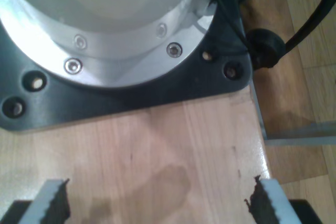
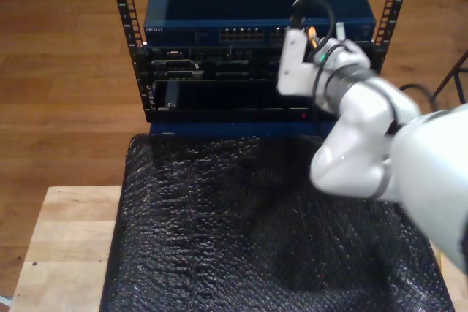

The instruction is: Grab the cable and plug it in

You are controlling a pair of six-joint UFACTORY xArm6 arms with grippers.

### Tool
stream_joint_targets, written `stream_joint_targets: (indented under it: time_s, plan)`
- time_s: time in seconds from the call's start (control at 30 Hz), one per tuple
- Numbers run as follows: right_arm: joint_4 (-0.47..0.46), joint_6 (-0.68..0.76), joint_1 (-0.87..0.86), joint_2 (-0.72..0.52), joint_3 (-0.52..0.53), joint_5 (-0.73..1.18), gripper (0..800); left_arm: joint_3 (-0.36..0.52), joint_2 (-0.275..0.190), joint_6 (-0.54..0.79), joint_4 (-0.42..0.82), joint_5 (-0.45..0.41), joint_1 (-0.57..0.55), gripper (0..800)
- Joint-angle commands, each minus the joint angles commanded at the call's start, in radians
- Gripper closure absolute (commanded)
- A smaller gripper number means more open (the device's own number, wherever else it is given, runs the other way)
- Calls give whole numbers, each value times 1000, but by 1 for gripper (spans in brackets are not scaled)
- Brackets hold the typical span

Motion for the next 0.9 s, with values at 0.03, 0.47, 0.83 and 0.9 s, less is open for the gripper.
stream_joint_targets:
  time_s: [0.03, 0.47, 0.83, 0.9]
  plan:
    - [-14, 0, -17, -21, 0, 46, 181, 0, 0, 0, 0, 0, 0, 0]
    - [-114, -201, -252, -253, 2, 612, 50, 0, 0, 0, 0, 0, 0, 0]
    - [-104, -542, -565, -350, 0, 964, 10, 0, 0, 0, 0, 0, 0, 0]
    - [-104, -589, -632, -364, 2, 1011, 3, 0, 0, 0, 0, 0, 0, 0]
